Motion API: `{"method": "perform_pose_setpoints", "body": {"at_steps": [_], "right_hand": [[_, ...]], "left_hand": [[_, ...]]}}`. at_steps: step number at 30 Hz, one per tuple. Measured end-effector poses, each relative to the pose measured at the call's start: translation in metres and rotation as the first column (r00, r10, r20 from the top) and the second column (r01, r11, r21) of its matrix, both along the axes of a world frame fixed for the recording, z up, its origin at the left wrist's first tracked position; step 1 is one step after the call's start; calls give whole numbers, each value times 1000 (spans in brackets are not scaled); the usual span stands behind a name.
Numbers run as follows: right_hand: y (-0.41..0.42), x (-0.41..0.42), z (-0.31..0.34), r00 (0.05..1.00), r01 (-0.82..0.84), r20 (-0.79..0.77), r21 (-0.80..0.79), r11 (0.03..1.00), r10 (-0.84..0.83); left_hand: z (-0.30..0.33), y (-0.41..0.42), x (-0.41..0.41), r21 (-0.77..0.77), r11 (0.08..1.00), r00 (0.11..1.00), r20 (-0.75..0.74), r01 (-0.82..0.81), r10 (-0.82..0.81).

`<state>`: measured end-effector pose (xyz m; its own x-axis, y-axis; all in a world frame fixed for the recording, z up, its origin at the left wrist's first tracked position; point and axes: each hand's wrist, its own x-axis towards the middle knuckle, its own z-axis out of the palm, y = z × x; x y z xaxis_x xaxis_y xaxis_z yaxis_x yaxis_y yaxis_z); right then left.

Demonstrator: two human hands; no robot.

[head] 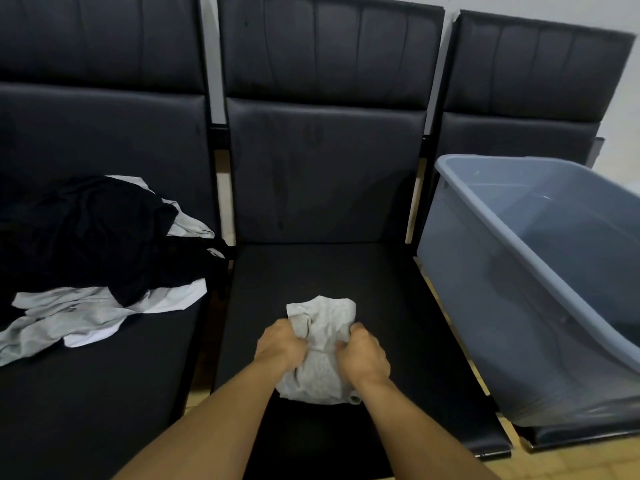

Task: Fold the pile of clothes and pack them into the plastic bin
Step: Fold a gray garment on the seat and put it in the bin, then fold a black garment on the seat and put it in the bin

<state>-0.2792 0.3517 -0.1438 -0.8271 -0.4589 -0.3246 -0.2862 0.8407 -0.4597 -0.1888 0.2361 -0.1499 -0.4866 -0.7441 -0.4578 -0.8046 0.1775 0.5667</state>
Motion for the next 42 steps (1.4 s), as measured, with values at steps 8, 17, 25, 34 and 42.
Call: {"method": "perform_pose_setpoints", "body": {"at_steps": [8, 17, 25, 34, 42], "right_hand": [[16, -31, 98, 970, -6, -226, -383, 924, -87], [93, -153, 253, 889, 54, -303, -674, 736, -343], [150, -258, 263, 841, 144, -340, -610, 780, -421], [140, -311, 220, 942, 153, -214, -416, 897, -260], [136, -289, 211, 927, 93, -250, -571, 816, -281]], "left_hand": [[102, 0, -34, -19, 997, 861, -506, -72, 52], [258, 80, -163, -118, 993, 595, -800, -27, -79], [276, 152, -266, -112, 987, 641, -750, 118, -162], [239, 131, -305, -211, 946, 868, -385, 247, -312], [222, 107, -273, -199, 979, 736, -655, 52, -172]]}}
